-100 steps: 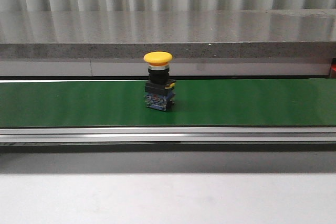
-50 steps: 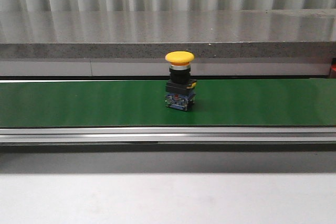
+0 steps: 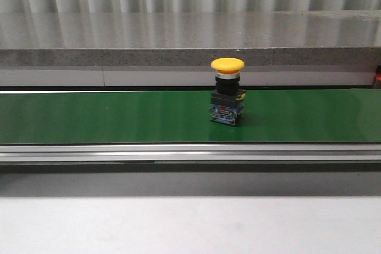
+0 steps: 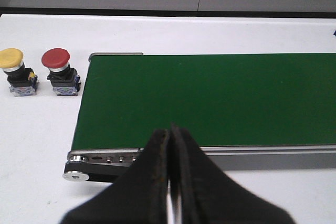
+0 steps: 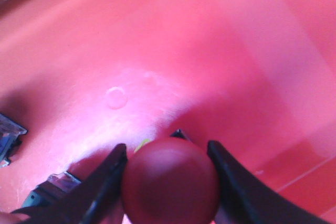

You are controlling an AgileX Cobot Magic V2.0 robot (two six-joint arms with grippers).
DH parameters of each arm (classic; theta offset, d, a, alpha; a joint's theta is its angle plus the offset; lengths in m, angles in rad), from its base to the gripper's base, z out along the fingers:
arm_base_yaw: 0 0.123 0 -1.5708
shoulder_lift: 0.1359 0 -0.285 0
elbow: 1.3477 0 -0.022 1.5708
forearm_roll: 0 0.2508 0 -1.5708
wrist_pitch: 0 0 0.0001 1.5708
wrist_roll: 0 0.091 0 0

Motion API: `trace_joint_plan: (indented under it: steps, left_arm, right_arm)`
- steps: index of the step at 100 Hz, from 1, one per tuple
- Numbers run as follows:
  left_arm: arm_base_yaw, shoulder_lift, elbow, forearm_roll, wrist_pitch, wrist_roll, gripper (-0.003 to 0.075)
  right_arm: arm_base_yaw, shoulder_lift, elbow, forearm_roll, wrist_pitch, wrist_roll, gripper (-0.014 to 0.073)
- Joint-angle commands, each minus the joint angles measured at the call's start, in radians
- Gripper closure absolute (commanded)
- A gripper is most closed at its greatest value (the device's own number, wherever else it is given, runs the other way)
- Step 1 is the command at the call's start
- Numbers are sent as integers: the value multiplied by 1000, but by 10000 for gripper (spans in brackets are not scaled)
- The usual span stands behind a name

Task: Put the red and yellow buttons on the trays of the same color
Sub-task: 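Carry the red button into the red tray and open the right gripper, then grasp the yellow button at the belt's far end with the right gripper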

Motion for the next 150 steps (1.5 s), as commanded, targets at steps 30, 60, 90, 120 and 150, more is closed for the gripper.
trace_joint_plan:
  steps: [30, 60, 90, 120, 150]
  left_arm:
    - [-6, 4, -26, 2, -74, 1, 740]
    - [-6, 4, -26, 2, -74, 1, 740]
    - [-6, 4, -26, 2, -74, 1, 740]
    - [-6, 4, -26, 2, -74, 1, 740]
    - [-6, 4, -26, 2, -74, 1, 740]
  right_arm:
    - [-6, -59, -33, 3, -37, 1, 29]
    - [-6, -155, -46, 3, -12, 1, -1]
    - [19, -334, -36, 8, 21, 1, -1]
    - [139, -554, 117, 8, 25, 1, -1]
    - [262, -772, 421, 8, 20, -9, -1]
